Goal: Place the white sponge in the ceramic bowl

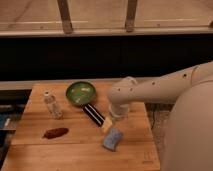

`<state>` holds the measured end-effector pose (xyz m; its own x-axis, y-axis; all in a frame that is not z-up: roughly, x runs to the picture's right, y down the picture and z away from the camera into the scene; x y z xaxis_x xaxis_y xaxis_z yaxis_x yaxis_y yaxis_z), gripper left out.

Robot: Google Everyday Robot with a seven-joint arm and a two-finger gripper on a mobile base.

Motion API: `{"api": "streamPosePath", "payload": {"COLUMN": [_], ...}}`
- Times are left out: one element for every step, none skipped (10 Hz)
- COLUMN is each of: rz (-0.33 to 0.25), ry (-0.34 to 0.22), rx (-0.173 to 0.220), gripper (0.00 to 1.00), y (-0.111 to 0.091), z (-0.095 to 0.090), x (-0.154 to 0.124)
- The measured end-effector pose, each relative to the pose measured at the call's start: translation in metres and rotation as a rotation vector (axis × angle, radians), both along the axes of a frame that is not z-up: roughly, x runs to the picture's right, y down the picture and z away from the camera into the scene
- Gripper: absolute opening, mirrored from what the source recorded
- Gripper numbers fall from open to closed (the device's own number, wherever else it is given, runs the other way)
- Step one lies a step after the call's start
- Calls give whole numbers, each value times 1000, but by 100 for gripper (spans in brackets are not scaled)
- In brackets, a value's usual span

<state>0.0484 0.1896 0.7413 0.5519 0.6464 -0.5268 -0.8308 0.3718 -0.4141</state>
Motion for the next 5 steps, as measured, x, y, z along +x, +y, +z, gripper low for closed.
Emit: {"api": "streamPosePath", "payload": {"rz": [0,1,0,-9,-31], "ry": [0,1,1,4,15], "rx": [-1,-1,-1,-1,-15], "gripper": [80,80,80,80,80], "y": [0,0,0,-1,2], "z": [0,0,0,-1,0], "x": [0,0,1,1,0]}}
